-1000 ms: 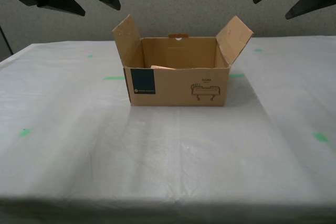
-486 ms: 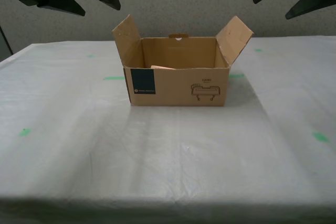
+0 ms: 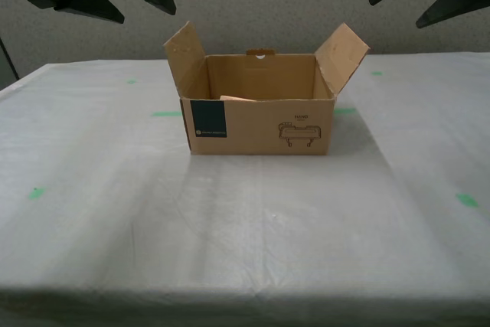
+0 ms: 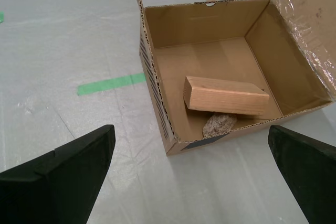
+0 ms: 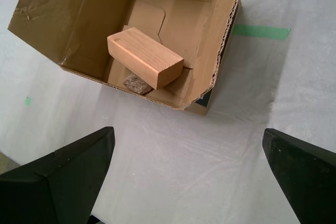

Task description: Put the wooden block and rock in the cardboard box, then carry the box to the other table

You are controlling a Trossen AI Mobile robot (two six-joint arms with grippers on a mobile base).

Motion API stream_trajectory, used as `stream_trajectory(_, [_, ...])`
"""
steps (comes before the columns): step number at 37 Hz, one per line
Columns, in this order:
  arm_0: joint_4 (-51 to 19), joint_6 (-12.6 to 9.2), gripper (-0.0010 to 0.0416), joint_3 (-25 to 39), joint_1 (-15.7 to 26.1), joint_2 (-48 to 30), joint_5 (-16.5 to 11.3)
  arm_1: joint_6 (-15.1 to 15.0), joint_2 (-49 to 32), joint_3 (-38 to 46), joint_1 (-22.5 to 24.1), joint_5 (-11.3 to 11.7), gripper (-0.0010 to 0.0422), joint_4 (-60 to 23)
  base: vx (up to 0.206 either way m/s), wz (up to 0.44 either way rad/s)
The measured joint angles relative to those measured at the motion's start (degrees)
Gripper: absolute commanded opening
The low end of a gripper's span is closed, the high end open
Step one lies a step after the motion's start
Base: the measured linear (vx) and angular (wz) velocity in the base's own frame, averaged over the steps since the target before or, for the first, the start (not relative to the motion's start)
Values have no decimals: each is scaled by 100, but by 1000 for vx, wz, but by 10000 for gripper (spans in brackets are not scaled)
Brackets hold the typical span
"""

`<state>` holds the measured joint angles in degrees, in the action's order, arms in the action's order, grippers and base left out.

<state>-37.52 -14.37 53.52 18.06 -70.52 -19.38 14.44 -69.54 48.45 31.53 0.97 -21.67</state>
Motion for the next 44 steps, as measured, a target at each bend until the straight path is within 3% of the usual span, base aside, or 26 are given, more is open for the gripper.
stream_trajectory(44, [0, 0, 393, 0, 0, 0, 0, 0, 0, 0, 0, 0, 400, 0, 0, 0])
